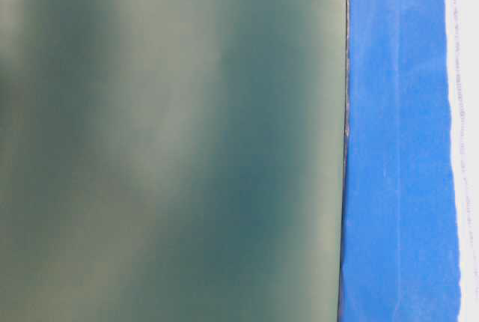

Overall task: Fold the blue towel.
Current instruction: 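Lift the far corners and fold them toward the near edge, then release the corners and raise both grippers off the towel, then grasp the folded strip's left and right ends with both grippers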

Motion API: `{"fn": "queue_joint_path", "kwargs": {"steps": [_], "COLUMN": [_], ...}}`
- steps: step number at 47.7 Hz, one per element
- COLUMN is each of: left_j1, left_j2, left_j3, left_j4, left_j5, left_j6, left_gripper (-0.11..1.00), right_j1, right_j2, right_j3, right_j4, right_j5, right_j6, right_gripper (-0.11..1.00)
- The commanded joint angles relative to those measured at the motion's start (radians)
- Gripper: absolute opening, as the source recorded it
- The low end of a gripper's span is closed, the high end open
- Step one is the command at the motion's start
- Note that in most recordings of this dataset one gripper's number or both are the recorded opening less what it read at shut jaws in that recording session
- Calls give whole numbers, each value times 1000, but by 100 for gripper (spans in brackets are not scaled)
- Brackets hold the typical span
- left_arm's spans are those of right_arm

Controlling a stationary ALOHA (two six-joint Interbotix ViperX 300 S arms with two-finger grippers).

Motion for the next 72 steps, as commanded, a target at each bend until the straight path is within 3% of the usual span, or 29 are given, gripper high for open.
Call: {"fn": "queue_joint_path", "kwargs": {"steps": [1,23,25,29,31,36,39,41,48,60,72], "left_j1": [-5,-3,-3,-5,-3,-2,3,9,78,230,278], "left_j2": [-5,5,3,-2,-8,-49,-78,-100,-170,-179,-150], "left_j3": [-17,-38,-37,-38,-38,-37,-37,-34,-21,-15,-15], "left_j4": [2,2,2,0,0,0,2,0,3,5,5], "left_j5": [6,6,6,11,17,57,89,112,149,153,140], "left_j6": [5,0,-2,-3,-5,-3,3,5,18,118,167], "left_gripper": [4,4,6,23,34,62,72,76,75,74,75], "right_j1": [6,18,29,46,54,58,57,52,-17,-190,-242], "right_j2": [8,54,55,54,52,34,17,5,-48,-52,-11], "right_j3": [-25,-60,-63,-64,-67,-71,-71,-71,-60,-58,-60], "right_j4": [3,5,8,18,23,29,25,21,-3,-63,-78], "right_j5": [2,49,49,49,49,58,72,81,94,98,92], "right_j6": [2,3,3,3,3,2,-3,-5,-8,-9,-9], "right_gripper": [5,6,6,7,13,43,61,66,59,60,60]}}
